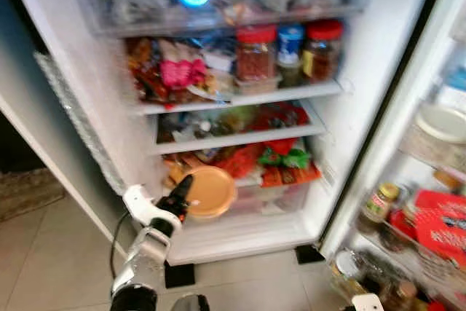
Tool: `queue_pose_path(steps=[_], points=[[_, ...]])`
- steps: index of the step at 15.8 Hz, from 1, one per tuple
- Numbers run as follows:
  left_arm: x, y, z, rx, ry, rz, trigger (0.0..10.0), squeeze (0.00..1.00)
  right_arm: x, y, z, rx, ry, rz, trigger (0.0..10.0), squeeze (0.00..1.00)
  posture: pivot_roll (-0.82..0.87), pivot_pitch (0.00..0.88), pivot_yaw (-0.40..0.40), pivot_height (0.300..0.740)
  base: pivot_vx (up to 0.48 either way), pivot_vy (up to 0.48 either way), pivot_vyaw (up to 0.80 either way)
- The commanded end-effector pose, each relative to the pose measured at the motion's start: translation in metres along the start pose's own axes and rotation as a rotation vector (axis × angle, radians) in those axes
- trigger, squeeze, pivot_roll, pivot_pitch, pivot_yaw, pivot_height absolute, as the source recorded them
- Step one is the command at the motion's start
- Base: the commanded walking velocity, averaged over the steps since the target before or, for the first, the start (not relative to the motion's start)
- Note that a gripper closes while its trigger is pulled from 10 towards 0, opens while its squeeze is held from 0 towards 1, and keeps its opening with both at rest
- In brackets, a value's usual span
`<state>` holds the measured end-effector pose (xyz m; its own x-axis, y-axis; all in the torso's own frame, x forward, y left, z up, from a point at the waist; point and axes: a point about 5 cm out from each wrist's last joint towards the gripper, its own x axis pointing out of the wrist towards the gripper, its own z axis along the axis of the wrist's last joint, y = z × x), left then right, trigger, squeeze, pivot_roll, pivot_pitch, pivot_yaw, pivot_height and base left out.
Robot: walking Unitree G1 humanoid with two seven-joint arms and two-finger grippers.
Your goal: Restocking fridge
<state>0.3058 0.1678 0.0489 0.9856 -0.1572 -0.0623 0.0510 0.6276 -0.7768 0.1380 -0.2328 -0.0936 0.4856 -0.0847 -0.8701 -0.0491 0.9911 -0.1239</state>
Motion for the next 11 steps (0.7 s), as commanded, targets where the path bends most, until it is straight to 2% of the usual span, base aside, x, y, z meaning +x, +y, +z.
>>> queue_pose_path(steps=[1, 11], points=[[0.0018, 0.0000, 0.0046, -0.008, -0.003, -0.009, 10.0, 0.00, 0.0004, 0.0133, -0.0066, 0.004, 0.027, 0.046, 10.0, 0.00, -0.16, 0.000, 0.070, 0.640, 0.244, 0.000, 0.00], [0.0037, -0.0014, 0.0026, -0.004, 0.031, -0.034, 10.0, 0.00, 0.0004, 0.0154, -0.0072, 0.017, 0.025, 0.045, 10.0, 0.00, -0.16, 0.000, 0.079, 0.640, 0.268, 0.000, -0.06]])
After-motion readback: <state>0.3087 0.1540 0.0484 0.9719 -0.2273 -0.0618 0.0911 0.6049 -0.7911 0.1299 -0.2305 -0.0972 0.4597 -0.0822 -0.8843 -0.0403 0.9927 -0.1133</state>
